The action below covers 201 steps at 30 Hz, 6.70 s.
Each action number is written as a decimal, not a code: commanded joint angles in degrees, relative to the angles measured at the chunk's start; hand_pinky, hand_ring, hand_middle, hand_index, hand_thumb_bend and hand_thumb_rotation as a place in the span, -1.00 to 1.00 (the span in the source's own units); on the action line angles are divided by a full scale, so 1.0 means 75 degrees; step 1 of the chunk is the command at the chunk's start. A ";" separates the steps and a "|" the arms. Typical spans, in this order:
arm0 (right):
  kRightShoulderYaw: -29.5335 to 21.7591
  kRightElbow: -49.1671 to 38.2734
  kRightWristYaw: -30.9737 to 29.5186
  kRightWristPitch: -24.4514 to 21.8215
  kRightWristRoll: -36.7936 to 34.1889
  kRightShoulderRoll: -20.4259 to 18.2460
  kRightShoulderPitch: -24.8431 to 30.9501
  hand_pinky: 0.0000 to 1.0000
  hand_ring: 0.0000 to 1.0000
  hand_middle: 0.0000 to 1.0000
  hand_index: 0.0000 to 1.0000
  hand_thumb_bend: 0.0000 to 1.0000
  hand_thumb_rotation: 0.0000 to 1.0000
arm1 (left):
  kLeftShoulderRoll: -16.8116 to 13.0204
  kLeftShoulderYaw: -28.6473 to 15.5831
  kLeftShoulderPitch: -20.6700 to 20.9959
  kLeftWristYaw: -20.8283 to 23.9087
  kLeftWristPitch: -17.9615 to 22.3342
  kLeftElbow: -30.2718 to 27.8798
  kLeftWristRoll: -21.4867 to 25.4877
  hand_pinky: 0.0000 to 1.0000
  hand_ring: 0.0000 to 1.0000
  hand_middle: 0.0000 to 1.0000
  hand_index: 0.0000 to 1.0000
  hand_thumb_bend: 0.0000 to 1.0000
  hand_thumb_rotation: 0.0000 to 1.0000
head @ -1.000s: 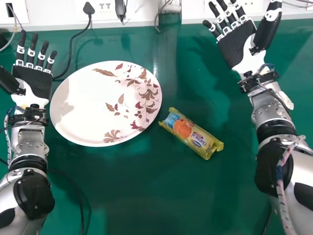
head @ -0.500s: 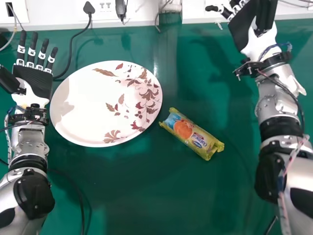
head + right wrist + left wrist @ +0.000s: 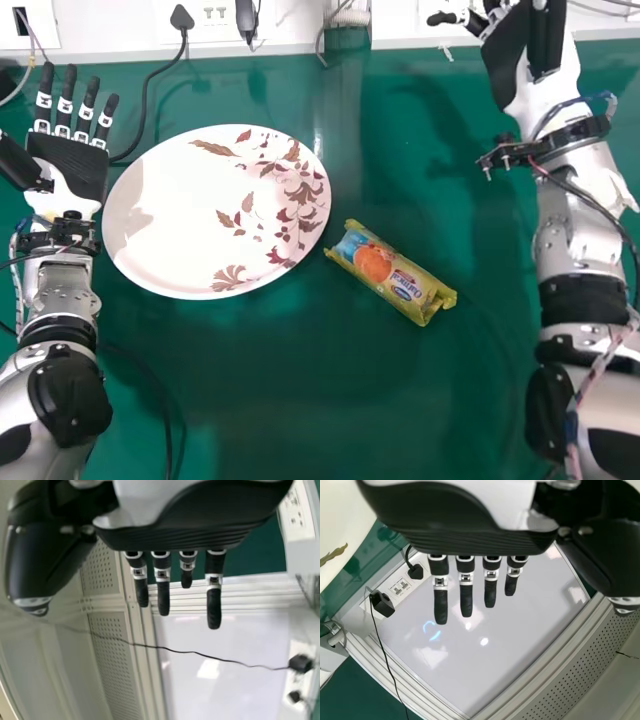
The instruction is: Pick up biscuit and place it in the plate
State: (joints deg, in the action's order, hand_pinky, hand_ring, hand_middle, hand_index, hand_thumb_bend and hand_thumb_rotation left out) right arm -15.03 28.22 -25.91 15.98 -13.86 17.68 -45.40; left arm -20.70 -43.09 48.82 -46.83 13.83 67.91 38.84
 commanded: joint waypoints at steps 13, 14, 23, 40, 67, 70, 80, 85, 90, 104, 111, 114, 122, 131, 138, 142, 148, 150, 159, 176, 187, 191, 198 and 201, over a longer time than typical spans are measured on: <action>0.0528 -0.2799 0.1393 -0.0625 0.1507 0.0419 0.1613 -0.03 0.30 0.63 0.72 0.84 0.20 | 0.0027 0.0086 0.0053 -0.0005 0.0032 -0.0007 -0.0007 0.69 0.72 0.91 1.00 1.00 1.00; 0.0566 -0.2941 0.1449 -0.0685 0.1605 0.0451 0.1708 -0.02 0.30 0.63 0.73 0.84 0.20 | 0.0025 0.0094 0.0055 0.0003 0.0045 -0.0002 -0.0016 0.70 0.72 0.91 1.00 1.00 1.00; 0.0763 -0.3879 0.2040 -0.0687 0.2481 0.0477 0.2393 -0.02 0.31 0.65 0.72 0.85 0.20 | 0.0028 0.0108 0.0046 0.0015 0.0039 -0.0006 0.0000 0.60 0.75 0.88 1.00 1.00 1.00; 0.1340 -0.5240 0.2655 -0.0813 0.4347 0.0663 0.3377 -0.02 0.31 0.67 0.70 0.87 0.18 | 0.0010 0.0110 0.0050 -0.0057 0.0051 -0.0006 0.0029 0.44 0.82 0.94 1.00 1.00 1.00; 0.2093 -0.7207 0.2205 -0.2356 0.7692 0.0906 0.4282 0.76 1.00 1.00 1.00 1.00 0.38 | 0.0057 0.0110 0.0091 -0.0389 0.0302 0.0038 0.0069 0.76 0.86 0.96 1.00 1.00 0.89; 0.2147 -0.7458 0.1918 -0.2486 0.7881 0.1003 0.4366 0.82 1.00 1.00 1.00 1.00 0.40 | 0.0051 0.0152 0.0104 -0.0355 0.0358 0.0045 0.0015 0.77 0.86 0.96 1.00 1.00 0.88; 0.2112 -0.8314 0.0621 -0.2861 0.8055 0.1406 0.4566 0.99 1.00 1.00 1.00 1.00 0.37 | 0.0033 0.0205 0.0103 -0.0335 0.0418 0.0050 -0.0075 0.88 0.86 0.97 1.00 1.00 0.77; 0.2070 -0.8714 0.0092 -0.2906 0.8288 0.1674 0.4599 1.00 1.00 1.00 1.00 1.00 0.39 | 0.0042 0.0231 0.0094 -0.0301 0.0458 0.0033 -0.0129 0.93 0.83 0.95 1.00 1.00 0.71; 0.1925 -0.9177 -0.0578 -0.3061 0.8380 0.1903 0.4676 1.00 1.00 1.00 1.00 1.00 0.37 | 0.0017 0.0244 0.0103 -0.0279 0.0423 0.0042 -0.0135 1.00 0.88 0.98 1.00 1.00 0.71; 0.1686 -1.0643 -0.1413 -0.3591 0.9255 0.1458 0.5715 1.00 1.00 1.00 1.00 1.00 0.39 | -0.0071 0.0272 0.0099 -0.0247 0.0347 0.0070 -0.0130 0.99 0.87 1.00 1.00 1.00 0.57; 0.1537 -1.0781 -0.1040 -0.3235 0.9422 0.1222 0.6318 1.00 1.00 1.00 1.00 1.00 0.37 | -0.0055 0.0267 0.0084 -0.0149 0.0340 0.0013 -0.0116 0.88 0.83 0.98 1.00 1.00 0.57; 0.1517 -1.0761 -0.0833 -0.3049 0.9302 0.1081 0.6533 1.00 1.00 1.00 1.00 1.00 0.34 | -0.0064 0.0269 0.0073 -0.0150 0.0332 0.0004 -0.0113 0.84 0.81 0.97 1.00 1.00 0.57; 0.1712 -1.0594 -0.0629 -0.2682 0.9288 0.0840 0.6970 1.00 1.00 1.00 1.00 1.00 0.37 | -0.0054 0.0290 0.0063 -0.0103 0.0372 -0.0014 -0.0140 0.68 0.77 0.93 1.00 1.00 0.58; 0.1713 -1.0571 -0.0770 -0.2408 0.9330 0.0931 0.6987 1.00 1.00 1.00 1.00 1.00 0.39 | -0.0022 0.0295 0.0087 0.0005 0.0411 -0.0052 -0.0186 0.75 0.82 0.98 1.00 1.00 0.58; 0.1793 -1.0608 -0.0748 -0.2283 0.9500 0.0828 0.7033 1.00 1.00 1.00 1.00 1.00 0.36 | -0.0011 0.0264 0.0079 -0.0018 0.0442 -0.0057 -0.0194 0.79 0.83 0.94 0.99 1.00 0.48; 0.1873 -1.0618 -0.0769 -0.2253 0.9734 0.0738 0.7063 1.00 1.00 1.00 1.00 1.00 0.34 | -0.0009 0.0259 0.0088 0.0058 0.0454 -0.0056 -0.0198 0.86 0.82 0.93 0.97 1.00 0.44; 0.2039 -1.0520 -0.0842 -0.2217 1.0276 0.0601 0.7079 1.00 1.00 1.00 1.00 1.00 0.29 | 0.0001 0.0259 0.0101 0.0063 0.0441 -0.0071 -0.0186 0.88 0.81 0.92 0.96 1.00 0.40; 0.2103 -1.0462 -0.0827 -0.2174 1.0440 0.0577 0.7096 1.00 1.00 1.00 1.00 1.00 0.29 | 0.0000 0.0252 0.0100 0.0014 0.0438 -0.0064 -0.0173 0.86 0.79 0.91 0.94 1.00 0.40; 0.2467 -1.0050 -0.0853 -0.2115 1.1252 0.0397 0.6975 1.00 1.00 1.00 1.00 1.00 0.26 | 0.0041 0.0226 0.0110 -0.0074 0.0337 -0.0078 -0.0108 0.82 0.73 0.84 0.90 1.00 0.40; 0.2759 -0.9159 -0.0264 -0.2034 1.1578 0.0320 0.6826 1.00 1.00 1.00 1.00 1.00 0.31 | 0.0102 0.0247 0.0117 -0.0155 0.0311 -0.0196 -0.0094 0.80 0.69 0.81 0.87 1.00 0.46; 0.2841 -0.8969 -0.0679 -0.2162 1.1603 0.0348 0.6679 0.91 1.00 1.00 1.00 1.00 0.29 | 0.0065 0.0211 0.0117 -0.0188 0.0168 -0.0220 -0.0059 0.84 0.75 0.88 0.93 0.86 0.44; 0.2855 -0.8801 -0.0841 -0.2173 1.1734 0.0474 0.6581 0.82 1.00 1.00 1.00 1.00 0.23 | 0.0121 0.0135 0.0117 -0.0187 -0.0001 -0.0299 0.0118 0.70 0.72 0.86 0.92 0.82 0.38; 0.2931 -0.8503 -0.0886 -0.2158 1.1987 0.0590 0.6373 0.75 1.00 1.00 1.00 1.00 0.21 | 0.0122 0.0166 0.0106 -0.0154 -0.0071 -0.0357 0.0178 0.51 0.64 0.80 0.87 0.85 0.24; 0.2980 -0.8445 -0.1281 -0.2177 1.2036 0.0720 0.6204 0.73 1.00 1.00 1.00 1.00 0.21 | 0.0138 0.0158 0.0098 -0.0182 -0.0103 -0.0396 0.0204 0.57 0.66 0.81 0.87 0.82 0.22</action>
State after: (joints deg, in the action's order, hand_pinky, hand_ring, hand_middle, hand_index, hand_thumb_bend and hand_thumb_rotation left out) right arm 7.02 -35.46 -34.30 -0.31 76.10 22.44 1.93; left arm -20.19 -41.71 49.63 -47.98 13.38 65.49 39.54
